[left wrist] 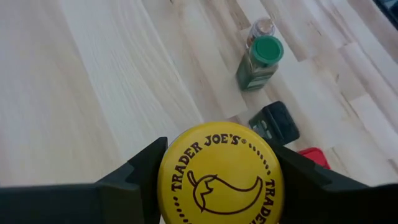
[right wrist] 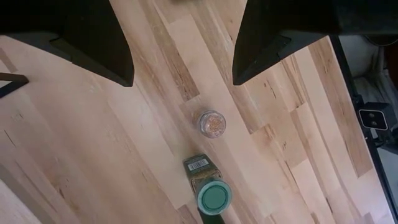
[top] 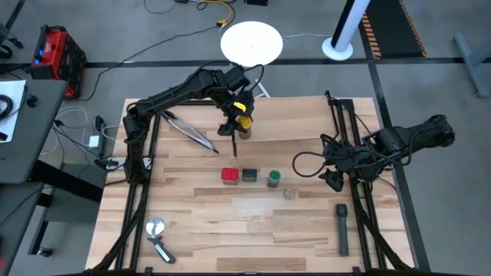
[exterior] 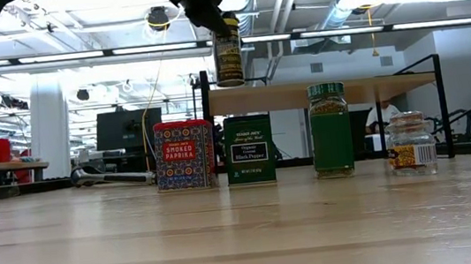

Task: Shelf spices
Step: Put the yellow seasoning bottle on the shelf

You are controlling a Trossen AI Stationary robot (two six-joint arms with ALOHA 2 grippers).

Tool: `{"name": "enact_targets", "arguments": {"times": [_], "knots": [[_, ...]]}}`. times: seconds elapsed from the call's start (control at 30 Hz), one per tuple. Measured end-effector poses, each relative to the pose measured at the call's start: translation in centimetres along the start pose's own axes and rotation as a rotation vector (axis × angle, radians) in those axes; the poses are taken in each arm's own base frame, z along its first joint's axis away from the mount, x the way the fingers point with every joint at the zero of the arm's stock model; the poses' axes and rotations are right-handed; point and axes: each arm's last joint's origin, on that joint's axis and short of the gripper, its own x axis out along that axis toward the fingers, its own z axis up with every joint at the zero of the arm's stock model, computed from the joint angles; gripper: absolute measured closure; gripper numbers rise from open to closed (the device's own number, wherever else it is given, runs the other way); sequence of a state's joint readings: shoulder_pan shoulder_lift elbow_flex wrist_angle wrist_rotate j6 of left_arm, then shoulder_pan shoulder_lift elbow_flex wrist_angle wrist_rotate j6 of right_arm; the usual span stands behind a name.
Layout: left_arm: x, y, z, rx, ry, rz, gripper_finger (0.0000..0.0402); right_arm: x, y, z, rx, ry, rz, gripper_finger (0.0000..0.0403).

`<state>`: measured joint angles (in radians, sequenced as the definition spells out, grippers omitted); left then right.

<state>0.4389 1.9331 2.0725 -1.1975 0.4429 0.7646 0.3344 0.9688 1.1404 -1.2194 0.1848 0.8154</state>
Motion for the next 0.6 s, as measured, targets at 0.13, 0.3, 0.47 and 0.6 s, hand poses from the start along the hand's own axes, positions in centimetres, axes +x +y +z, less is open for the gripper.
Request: {"name": "enact_targets", "arguments": {"times": [0.13, 0.3, 0.47, 0.6], "knots": [[-0.1, 0.1, -0.1, 0.033, -0.001, 0.001, 0.0203, 0.0, 0.2, -0.2, -0.016, -0.007, -0.002, 0.0126], [-0.4, 0.5, -0.5, 0.027, -0.032, -0.020, 0.0203, -0.2, 0.6, -0.6, -0.017, -0.022, -0.002, 0.0126], [-0.4, 0.5, -0.5, 0.062, -0.037, -0.029, 0.0203, -0.4, 1.1, -1.2, -0.014, -0.034, 0.004, 0.0126], [-0.5, 0.5, -0.7, 0.100, -0.030, -0.034, 0.0203, -0.5, 1.4, -1.5, -0.008, -0.047, 0.005, 0.0126]]}}
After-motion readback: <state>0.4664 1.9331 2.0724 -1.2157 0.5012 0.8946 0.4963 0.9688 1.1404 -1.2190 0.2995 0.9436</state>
